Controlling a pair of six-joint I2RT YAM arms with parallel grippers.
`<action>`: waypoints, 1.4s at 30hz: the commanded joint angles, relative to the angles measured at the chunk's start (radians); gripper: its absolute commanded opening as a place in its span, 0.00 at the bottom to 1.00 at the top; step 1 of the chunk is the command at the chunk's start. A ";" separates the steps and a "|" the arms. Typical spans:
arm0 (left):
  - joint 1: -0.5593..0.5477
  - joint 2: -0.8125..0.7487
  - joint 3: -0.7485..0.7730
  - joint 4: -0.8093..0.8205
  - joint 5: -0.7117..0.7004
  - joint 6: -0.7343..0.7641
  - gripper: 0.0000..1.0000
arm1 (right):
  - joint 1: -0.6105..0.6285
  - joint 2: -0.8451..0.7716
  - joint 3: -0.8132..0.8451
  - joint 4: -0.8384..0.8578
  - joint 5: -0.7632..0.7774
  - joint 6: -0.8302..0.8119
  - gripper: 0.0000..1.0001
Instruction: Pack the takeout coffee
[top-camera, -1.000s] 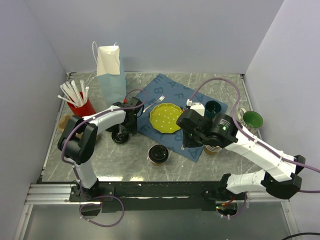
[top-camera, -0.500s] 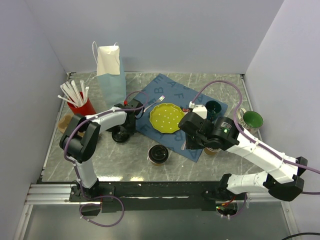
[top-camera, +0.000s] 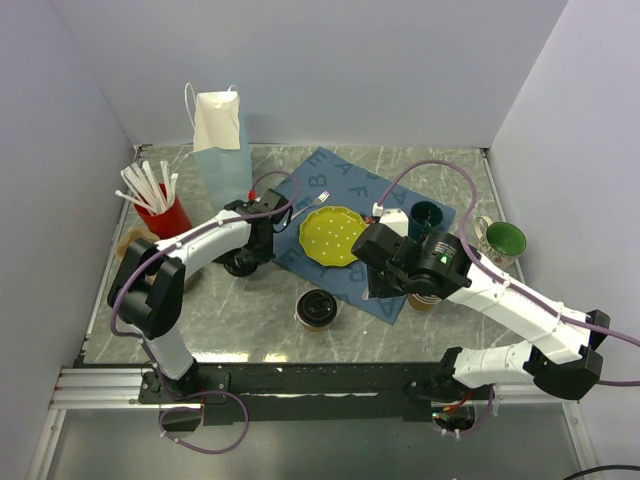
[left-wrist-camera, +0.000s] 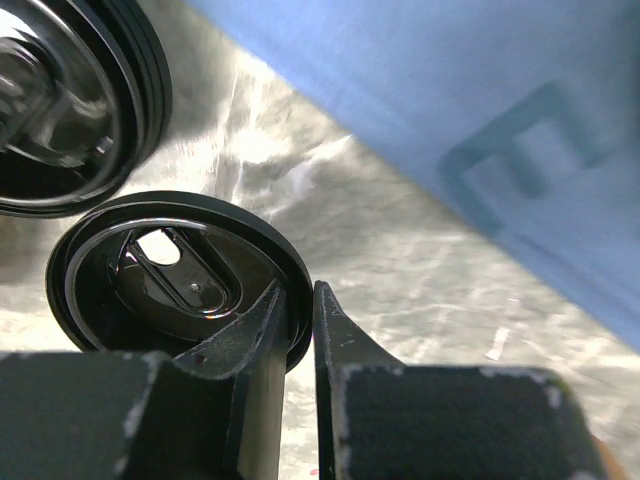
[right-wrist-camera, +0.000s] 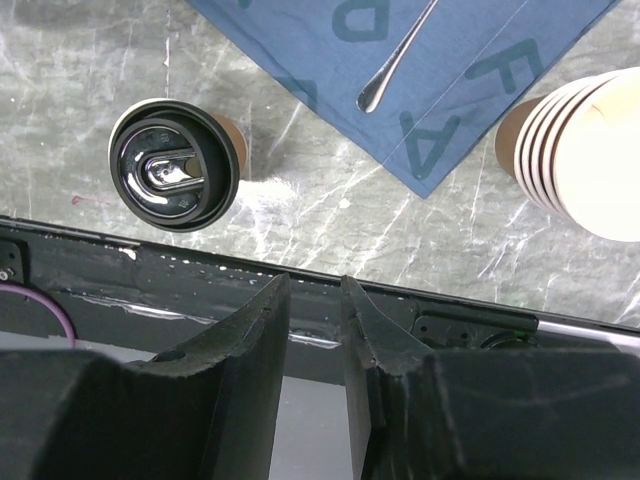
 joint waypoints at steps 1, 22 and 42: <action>-0.010 -0.056 0.094 -0.066 -0.086 -0.010 0.16 | -0.005 0.002 0.046 0.018 0.025 -0.001 0.35; 0.113 0.062 0.141 0.035 -0.196 0.170 0.23 | -0.005 -0.107 -0.023 -0.011 0.024 0.100 0.36; 0.113 -0.063 0.325 -0.048 -0.011 0.105 0.72 | -0.005 -0.039 -0.029 0.116 -0.074 0.026 0.38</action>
